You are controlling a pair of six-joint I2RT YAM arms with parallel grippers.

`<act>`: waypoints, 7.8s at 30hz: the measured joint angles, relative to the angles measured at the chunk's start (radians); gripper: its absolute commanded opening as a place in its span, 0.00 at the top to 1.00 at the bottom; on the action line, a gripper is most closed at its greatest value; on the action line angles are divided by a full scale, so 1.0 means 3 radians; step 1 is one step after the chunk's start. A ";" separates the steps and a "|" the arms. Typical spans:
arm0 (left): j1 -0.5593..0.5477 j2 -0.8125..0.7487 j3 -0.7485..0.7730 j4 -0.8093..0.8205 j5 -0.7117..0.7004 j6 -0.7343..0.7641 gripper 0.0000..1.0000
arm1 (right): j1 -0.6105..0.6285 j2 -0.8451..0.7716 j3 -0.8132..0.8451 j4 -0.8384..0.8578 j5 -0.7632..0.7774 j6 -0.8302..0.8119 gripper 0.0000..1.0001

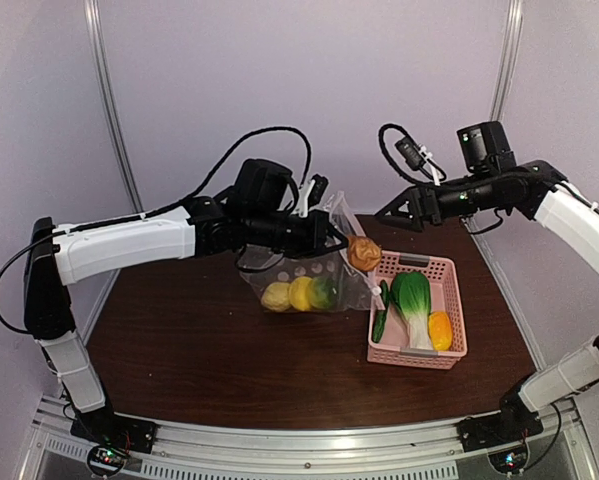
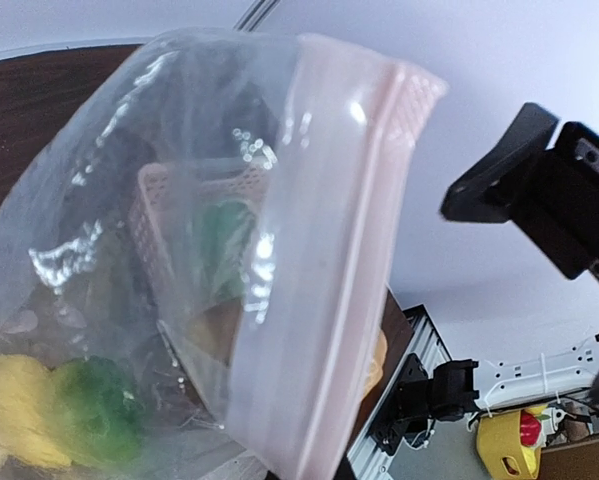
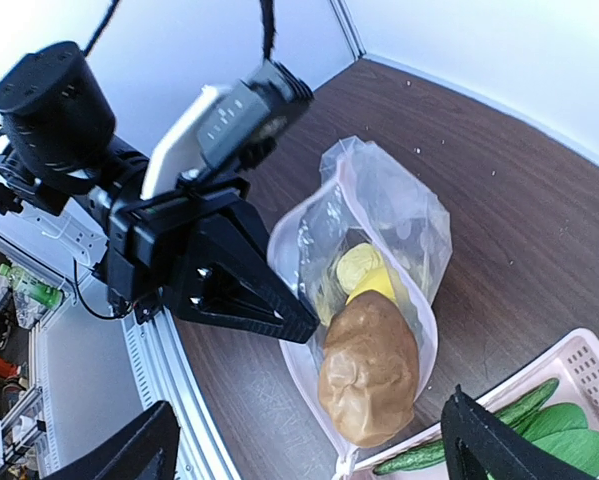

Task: Place the food in the zip-top bag and seal the zipper
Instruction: Place the fake vegetable in the zipper food storage bag, then adjust the fake vegetable in the zipper food storage bag, then pick up the fake vegetable from the bin, then place the fake vegetable in the zipper food storage bag.

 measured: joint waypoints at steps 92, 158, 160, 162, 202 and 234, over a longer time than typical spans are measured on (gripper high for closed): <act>0.0062 -0.0146 -0.0197 0.0277 0.0387 -0.0160 1.00 | 0.0491 0.1033 0.0722 -0.0727 0.0511 -0.0989 0.43; 0.0463 -0.0633 0.0111 -0.1268 -0.0340 0.0696 1.00 | -0.0231 0.1929 -0.0753 0.0472 0.1147 0.0562 0.63; 0.0463 -0.0623 0.0111 -0.1266 -0.0343 0.0696 1.00 | -0.0251 0.1904 -0.0755 0.0476 0.1132 0.0604 0.69; 0.0463 -0.0609 0.0112 -0.1263 -0.0343 0.0694 1.00 | -0.0284 0.1817 -0.0778 0.0474 0.1113 0.0626 0.73; 0.0421 0.0038 0.0507 -0.0795 0.0392 0.0225 1.00 | 0.0103 -0.0109 -0.0651 0.2605 0.0006 0.0595 1.00; 0.0408 0.0055 0.0849 -0.0888 0.0484 0.0113 1.00 | 0.0491 0.0331 -0.0710 0.2715 0.0795 -0.0881 0.56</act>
